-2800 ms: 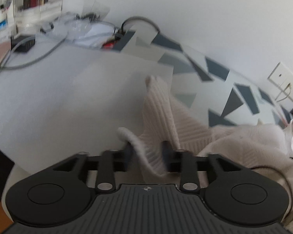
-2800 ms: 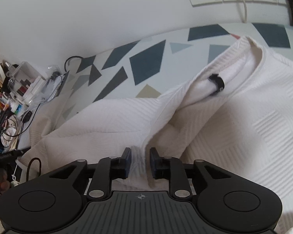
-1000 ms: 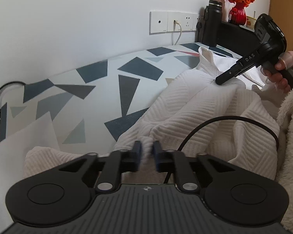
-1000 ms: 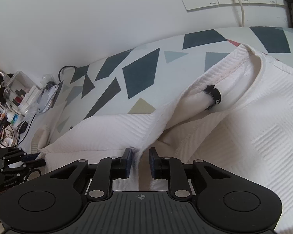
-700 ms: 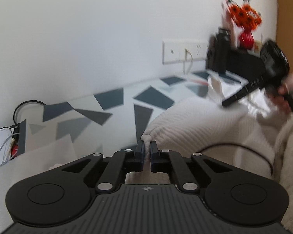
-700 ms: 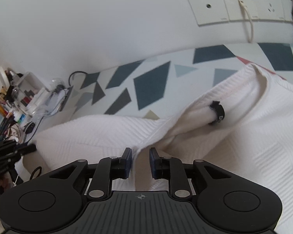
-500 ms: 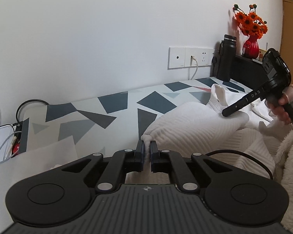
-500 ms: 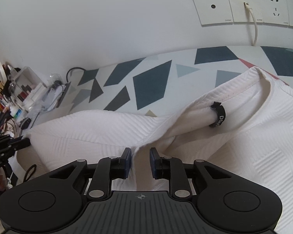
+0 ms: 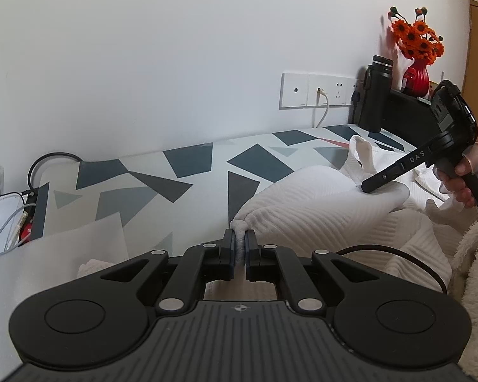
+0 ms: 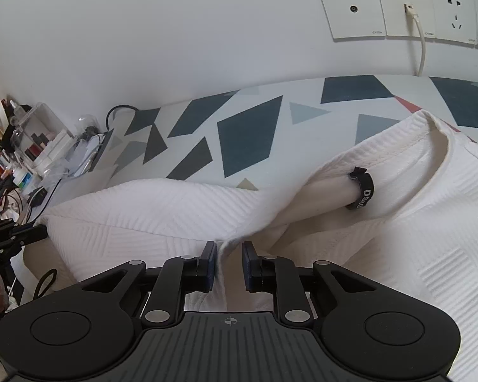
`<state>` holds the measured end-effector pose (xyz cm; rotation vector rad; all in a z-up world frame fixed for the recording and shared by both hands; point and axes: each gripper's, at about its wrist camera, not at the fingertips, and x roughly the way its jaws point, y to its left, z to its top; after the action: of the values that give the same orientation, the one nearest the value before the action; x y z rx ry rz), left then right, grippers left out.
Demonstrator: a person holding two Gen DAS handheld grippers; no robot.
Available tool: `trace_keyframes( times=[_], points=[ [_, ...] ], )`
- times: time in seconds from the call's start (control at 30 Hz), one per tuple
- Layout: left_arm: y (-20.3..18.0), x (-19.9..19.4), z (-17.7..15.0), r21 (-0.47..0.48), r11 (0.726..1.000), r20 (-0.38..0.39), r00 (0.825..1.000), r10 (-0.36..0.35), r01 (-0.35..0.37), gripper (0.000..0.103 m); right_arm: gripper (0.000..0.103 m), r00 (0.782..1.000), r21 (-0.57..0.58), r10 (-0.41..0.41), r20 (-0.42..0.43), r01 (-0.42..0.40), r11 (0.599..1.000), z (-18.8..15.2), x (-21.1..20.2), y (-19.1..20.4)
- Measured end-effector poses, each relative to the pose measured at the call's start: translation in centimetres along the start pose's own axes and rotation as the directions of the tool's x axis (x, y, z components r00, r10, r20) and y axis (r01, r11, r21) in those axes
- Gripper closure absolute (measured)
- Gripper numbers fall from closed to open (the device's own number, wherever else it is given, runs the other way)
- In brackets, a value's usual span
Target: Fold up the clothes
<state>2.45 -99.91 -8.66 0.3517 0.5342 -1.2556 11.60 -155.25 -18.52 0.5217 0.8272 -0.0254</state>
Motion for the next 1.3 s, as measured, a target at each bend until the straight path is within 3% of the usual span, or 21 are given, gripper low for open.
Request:
trace_keyframes(
  times=[0.67, 0.87, 1.0, 1.07, 1.17, 1.23, 1.3],
  points=[
    [0.0, 0.5, -0.7, -0.027, 1.0, -0.011, 1.0, 0.012, -0.012, 0.097, 0.094, 0.999, 0.008, 0.022, 0.048, -0.023, 1.0, 0.7, -0.6, -0.1],
    [-0.2, 0.5, -0.8, -0.025, 1.0, -0.005, 1.0, 0.013, -0.014, 0.097, 0.085, 1.0, 0.008, 0.005, 0.009, -0.005, 1.0, 0.7, 0.5, -0.2],
    [-0.4, 0.5, -0.8, -0.013, 1.0, -0.003, 1.0, 0.019, -0.019, 0.097, 0.096, 0.999, -0.002, 0.031, 0.01, -0.031, 1.0, 1.2, 0.6, 0.1],
    [-0.4, 0.4, -0.6, -0.008, 1.0, -0.001, 1.0, 0.03, -0.03, 0.097, 0.098, 0.997, -0.036, 0.042, 0.062, -0.04, 0.999, 2.1, -0.4, 0.7],
    [-0.2, 0.1, 0.3, -0.01, 0.998, 0.037, 0.998, 0.058, -0.058, 0.097, 0.098, 0.97, -0.037, 0.066, 0.234, -0.059, 0.998, 4.4, -3.5, 1.4],
    [0.1, -0.1, 1.5, -0.02, 0.996, 0.081, 0.993, 0.085, -0.083, 0.097, 0.098, 0.928, -0.042, 0.092, 0.362, -0.082, 0.996, 6.2, -5.9, 2.0],
    [0.8, 0.1, 3.3, -0.056, 0.993, 0.132, 0.985, 0.11, -0.103, 0.099, 0.098, 0.895, -0.077, 0.093, 0.436, -0.066, 0.995, 8.0, -7.1, 2.8]
  ],
)
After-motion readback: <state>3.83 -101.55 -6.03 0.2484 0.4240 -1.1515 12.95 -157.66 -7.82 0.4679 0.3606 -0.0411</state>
